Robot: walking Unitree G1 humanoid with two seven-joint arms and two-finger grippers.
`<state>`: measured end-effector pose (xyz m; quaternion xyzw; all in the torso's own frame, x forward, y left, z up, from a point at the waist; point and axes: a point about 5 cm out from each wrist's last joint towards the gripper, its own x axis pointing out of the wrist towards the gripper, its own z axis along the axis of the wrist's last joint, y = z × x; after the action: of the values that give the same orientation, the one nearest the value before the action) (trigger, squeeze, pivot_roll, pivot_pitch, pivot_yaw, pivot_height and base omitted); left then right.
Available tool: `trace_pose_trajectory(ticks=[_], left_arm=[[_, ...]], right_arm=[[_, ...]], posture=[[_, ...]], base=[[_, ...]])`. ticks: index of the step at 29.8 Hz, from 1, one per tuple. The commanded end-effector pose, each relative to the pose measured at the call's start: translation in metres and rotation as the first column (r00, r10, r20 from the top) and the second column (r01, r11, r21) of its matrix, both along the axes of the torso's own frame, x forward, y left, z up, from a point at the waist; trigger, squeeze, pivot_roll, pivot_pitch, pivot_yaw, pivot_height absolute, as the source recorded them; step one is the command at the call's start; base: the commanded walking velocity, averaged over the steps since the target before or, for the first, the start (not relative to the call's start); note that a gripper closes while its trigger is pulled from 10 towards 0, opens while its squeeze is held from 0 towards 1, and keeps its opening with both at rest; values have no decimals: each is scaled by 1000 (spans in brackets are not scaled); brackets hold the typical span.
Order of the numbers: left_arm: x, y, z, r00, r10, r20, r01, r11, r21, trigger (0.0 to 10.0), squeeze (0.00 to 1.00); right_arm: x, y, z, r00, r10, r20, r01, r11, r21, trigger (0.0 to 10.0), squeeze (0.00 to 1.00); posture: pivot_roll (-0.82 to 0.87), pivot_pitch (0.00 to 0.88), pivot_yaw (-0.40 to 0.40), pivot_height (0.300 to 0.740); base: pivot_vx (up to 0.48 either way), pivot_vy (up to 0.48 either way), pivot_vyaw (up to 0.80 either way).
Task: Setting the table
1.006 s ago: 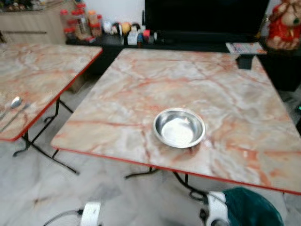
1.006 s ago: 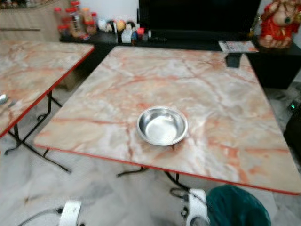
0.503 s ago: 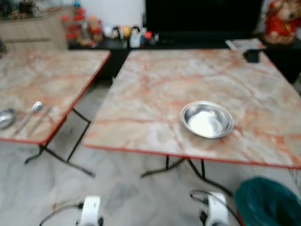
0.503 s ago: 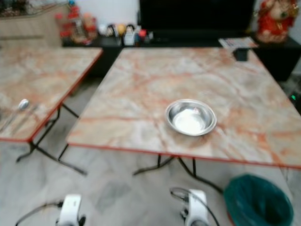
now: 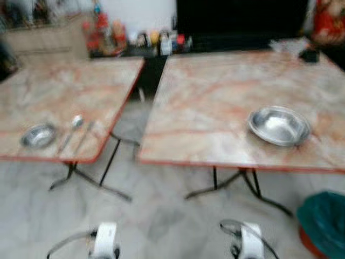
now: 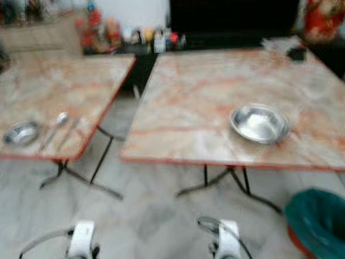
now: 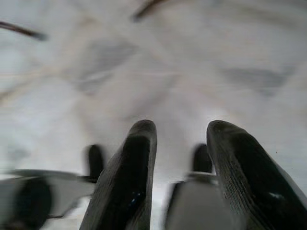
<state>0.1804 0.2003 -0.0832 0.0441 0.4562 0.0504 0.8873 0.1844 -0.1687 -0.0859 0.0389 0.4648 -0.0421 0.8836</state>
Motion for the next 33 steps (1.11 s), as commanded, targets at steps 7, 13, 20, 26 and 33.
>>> trace_pose_trajectory(ticks=[7, 13, 20, 26, 33], left_arm=[[6, -3, 2, 1000, 7, 17, -7, 1000, -5, 10000, 0], [3, 0, 2, 1000, 22, 13, -22, 1000, -5, 10000, 0], [3, 0, 2, 999, 43, 17, -43, 999, -12, 10000, 0], [6, -2, 2, 998, 51, 26, -51, 998, -21, 10000, 0], [6, -2, 3, 998, 59, 32, -58, 998, -25, 10000, 0]], right_arm=[[0, -8, 1, 1000, -11, 4, 11, 1000, -12, 10000, 0], [0, -7, 0, 1000, -9, 3, 9, 1000, -11, 10000, 0], [1, -10, 1, 1000, -6, 5, 6, 1000, -15, 10000, 0], [3, -10, 2, 1000, 8, 11, -7, 1000, -17, 10000, 0], [4, -10, 3, 1000, 13, 12, -13, 1000, -20, 10000, 0]], posture=[[50, 0, 77, 740], [52, 0, 76, 740], [58, 0, 65, 740], [57, 0, 61, 740], [61, 0, 59, 740]], base=[[0, 480, 0], [0, 480, 0], [0, 480, 0], [0, 480, 0], [0, 480, 0]])
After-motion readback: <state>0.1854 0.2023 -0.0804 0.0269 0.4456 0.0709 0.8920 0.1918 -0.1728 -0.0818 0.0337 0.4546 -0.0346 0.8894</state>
